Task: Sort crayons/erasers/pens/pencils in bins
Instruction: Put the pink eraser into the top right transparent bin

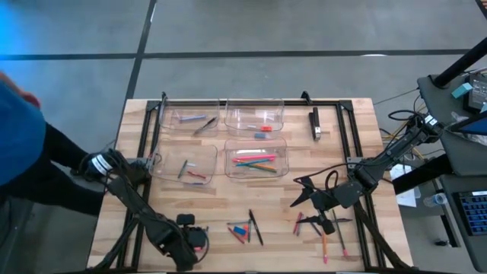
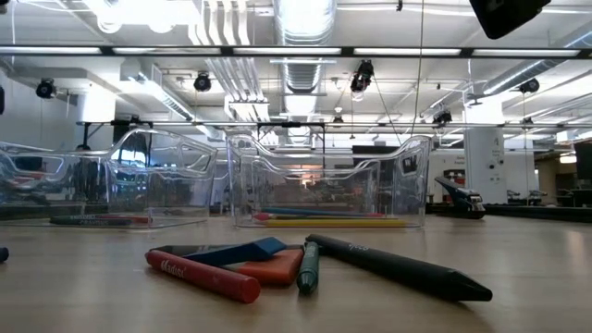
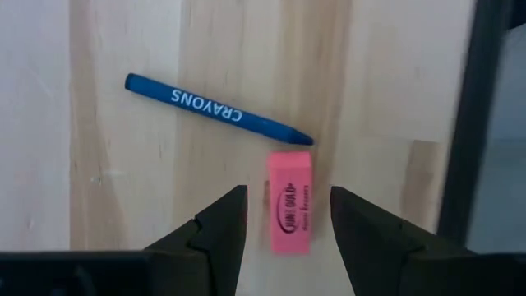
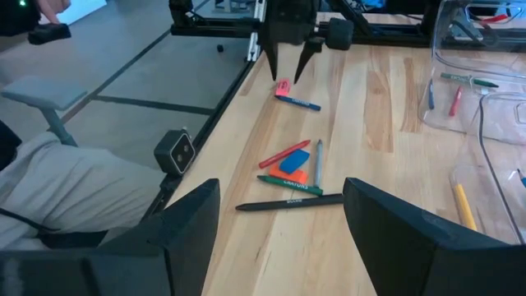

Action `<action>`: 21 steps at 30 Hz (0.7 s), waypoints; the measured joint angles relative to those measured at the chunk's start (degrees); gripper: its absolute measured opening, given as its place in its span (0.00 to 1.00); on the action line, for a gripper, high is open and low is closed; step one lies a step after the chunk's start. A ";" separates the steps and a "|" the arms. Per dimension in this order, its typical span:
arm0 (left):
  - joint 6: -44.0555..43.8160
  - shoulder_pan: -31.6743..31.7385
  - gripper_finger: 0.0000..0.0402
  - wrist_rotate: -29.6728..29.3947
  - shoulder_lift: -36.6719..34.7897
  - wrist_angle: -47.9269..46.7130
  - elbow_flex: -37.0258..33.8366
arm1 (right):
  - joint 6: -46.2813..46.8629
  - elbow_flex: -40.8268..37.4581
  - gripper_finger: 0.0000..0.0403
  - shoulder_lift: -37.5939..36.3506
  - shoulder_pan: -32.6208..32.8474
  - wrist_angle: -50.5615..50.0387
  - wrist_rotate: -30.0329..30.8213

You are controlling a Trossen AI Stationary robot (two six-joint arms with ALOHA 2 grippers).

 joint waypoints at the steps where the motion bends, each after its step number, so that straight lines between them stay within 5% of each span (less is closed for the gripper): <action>1: 0.01 0.00 0.40 0.00 0.38 0.00 0.00 | 0.00 0.00 0.61 0.02 0.00 0.03 -0.02; 21: -0.09 -1.42 0.40 0.71 4.95 0.25 0.21 | 0.63 -0.14 0.61 0.00 0.00 0.22 0.00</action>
